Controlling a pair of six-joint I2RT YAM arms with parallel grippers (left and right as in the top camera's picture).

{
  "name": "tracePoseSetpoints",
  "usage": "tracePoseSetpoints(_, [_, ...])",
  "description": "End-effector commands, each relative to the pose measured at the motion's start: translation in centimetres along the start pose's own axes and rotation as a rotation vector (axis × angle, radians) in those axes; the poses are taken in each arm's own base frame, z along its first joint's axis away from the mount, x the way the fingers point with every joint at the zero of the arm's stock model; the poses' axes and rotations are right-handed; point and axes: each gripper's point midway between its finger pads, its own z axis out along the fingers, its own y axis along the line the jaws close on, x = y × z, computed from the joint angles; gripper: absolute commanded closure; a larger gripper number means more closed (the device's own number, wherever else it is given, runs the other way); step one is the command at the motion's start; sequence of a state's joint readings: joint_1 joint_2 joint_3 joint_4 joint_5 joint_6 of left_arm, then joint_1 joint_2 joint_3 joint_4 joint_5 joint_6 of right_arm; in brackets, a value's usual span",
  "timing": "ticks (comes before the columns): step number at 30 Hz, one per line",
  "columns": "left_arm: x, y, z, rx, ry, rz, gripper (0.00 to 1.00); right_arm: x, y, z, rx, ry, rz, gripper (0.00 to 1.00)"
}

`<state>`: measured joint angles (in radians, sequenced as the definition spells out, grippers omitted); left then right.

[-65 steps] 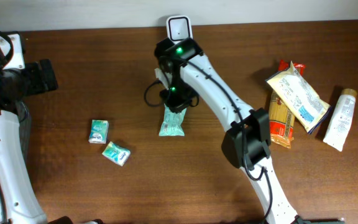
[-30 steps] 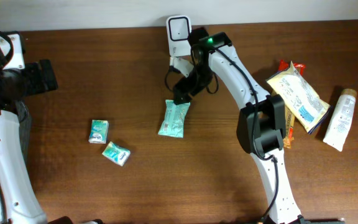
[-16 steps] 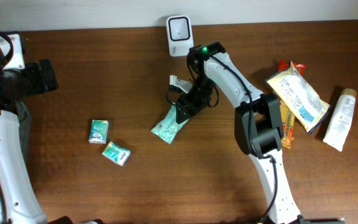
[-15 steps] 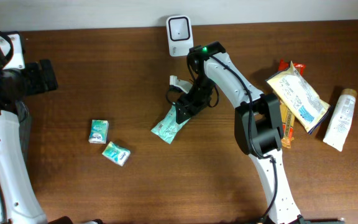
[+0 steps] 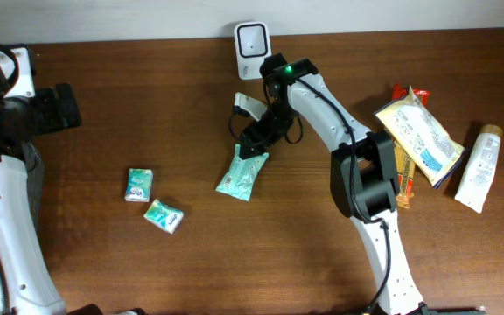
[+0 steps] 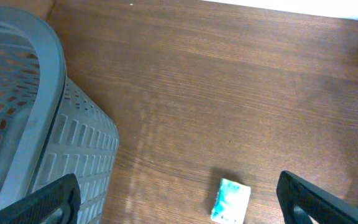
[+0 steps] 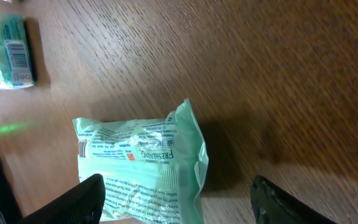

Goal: Scan the item barcode

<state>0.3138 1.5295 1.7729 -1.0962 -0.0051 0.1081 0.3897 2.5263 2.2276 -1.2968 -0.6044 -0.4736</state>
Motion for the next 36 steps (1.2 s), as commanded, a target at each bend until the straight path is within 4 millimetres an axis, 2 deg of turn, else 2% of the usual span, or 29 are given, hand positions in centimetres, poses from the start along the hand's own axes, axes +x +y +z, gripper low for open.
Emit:
tracePoseSetpoints(1, [-0.2, 0.2, -0.3, -0.006, -0.01, -0.012, 0.01, 1.0, 0.0, 1.4, -0.05, 0.032, 0.027, 0.26])
tracePoseSetpoints(6, [-0.2, 0.2, -0.3, -0.006, -0.01, -0.012, 0.01, 1.4, 1.2, 2.6, -0.07, 0.072, 0.024, 0.28])
tracePoseSetpoints(9, [-0.2, 0.2, -0.3, -0.006, -0.01, -0.012, 0.01, 1.3, 2.2, 3.2, -0.077, 0.09, 0.011, 0.37])
tracePoseSetpoints(10, [-0.2, 0.2, -0.3, -0.006, -0.01, -0.012, 0.01, 1.2, 2.3, 3.3, -0.076, 0.09, 0.031, 0.41])
tracePoseSetpoints(13, [-0.2, 0.2, -0.3, -0.006, -0.01, -0.012, 0.01, 0.9, 2.5, 3.3, -0.087, 0.078, 0.135, 0.59])
tracePoseSetpoints(17, [-0.2, 0.2, -0.3, -0.006, -0.01, -0.012, 0.01, 0.5, 3.4, 3.7, -0.113, 0.073, 0.144, 0.67])
tracePoseSetpoints(18, [-0.2, 0.2, -0.3, -0.006, -0.01, -0.012, 0.01, 0.6, 3.4, 3.7, -0.114, 0.073, 0.145, 0.71])
tracePoseSetpoints(20, [-0.2, 0.2, -0.3, -0.006, -0.01, -0.012, 0.01, 0.6, 3.9, 3.6, -0.14, 0.075, 0.154, 0.86])
tracePoseSetpoints(21, [-0.2, 0.2, -0.3, -0.006, -0.01, -0.012, 0.0, 0.7, 4.0, 3.6, -0.148, 0.078, 0.159, 0.89])
tracePoseSetpoints(23, [-0.2, 0.2, -0.3, -0.006, -0.01, -0.012, 0.01, 1.2, 4.4, 3.5, -0.162, 0.098, 0.176, 0.87])
tracePoseSetpoints(27, [-0.2, 0.2, -0.3, -0.006, -0.01, -0.012, 0.01, 1.5, 4.6, 3.4, -0.168, 0.112, 0.181, 0.6])
tracePoseSetpoints(28, [-0.2, 0.2, -0.3, -0.006, -0.01, -0.012, 0.01, 1.6, 4.8, 3.5, -0.17, 0.117, 0.182, 0.57])
tracePoseSetpoints(36, [-0.2, 0.2, -0.3, -0.006, -0.01, -0.012, 0.01, 3.5, 6.3, 5.9, -0.157, 0.218, 0.201, 0.56])
